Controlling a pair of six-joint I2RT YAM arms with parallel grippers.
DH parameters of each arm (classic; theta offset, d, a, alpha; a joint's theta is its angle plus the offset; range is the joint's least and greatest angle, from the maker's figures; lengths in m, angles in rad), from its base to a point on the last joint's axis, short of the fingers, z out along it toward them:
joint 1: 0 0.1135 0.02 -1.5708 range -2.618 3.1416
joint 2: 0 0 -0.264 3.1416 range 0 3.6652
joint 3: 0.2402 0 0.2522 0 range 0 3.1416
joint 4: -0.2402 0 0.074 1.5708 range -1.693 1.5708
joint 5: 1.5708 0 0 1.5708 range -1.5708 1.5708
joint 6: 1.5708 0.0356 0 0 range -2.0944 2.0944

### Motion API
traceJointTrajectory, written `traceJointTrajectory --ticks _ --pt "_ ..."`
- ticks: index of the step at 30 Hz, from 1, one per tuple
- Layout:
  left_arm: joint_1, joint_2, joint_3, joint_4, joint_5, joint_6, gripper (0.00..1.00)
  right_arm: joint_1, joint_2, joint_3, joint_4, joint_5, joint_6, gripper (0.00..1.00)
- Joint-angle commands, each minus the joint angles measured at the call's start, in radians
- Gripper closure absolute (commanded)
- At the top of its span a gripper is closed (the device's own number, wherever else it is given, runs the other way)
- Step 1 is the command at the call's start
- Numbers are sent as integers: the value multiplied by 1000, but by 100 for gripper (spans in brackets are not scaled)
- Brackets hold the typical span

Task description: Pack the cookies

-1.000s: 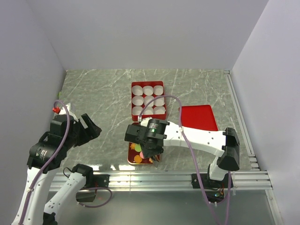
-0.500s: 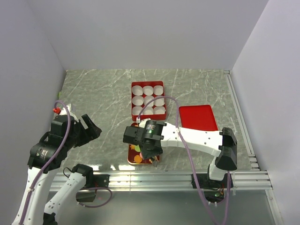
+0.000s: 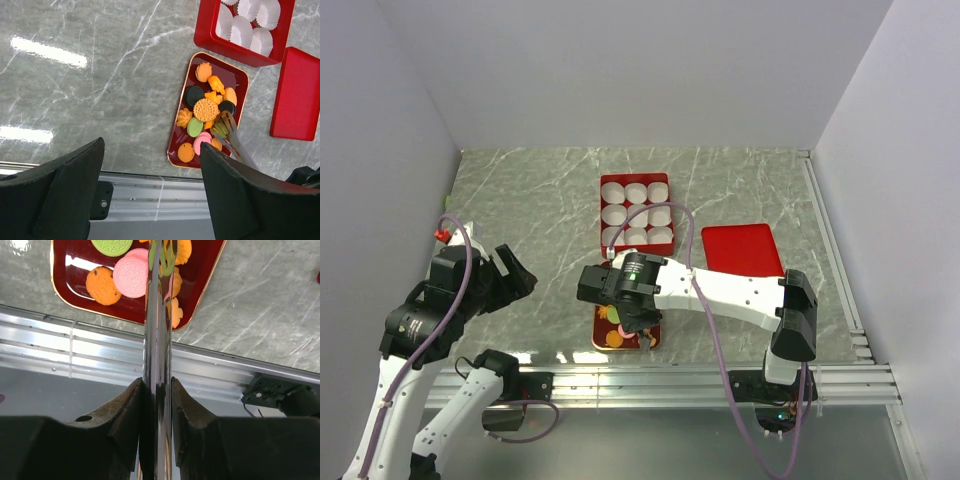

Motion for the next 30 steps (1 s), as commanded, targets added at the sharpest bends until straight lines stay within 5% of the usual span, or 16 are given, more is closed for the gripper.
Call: traceJointTrajectory --ticks 1,15,30 --pt "-9 -6 1 12 -23 10 17 -16 -8 34 -91 54 1 75" --pt "-25 13 15 22 -51 16 16 -157 -164 40 -92 59 -48 92" --pt "-32 54 44 34 -55 20 17 -450 -132 262 -89 41 -232 93"
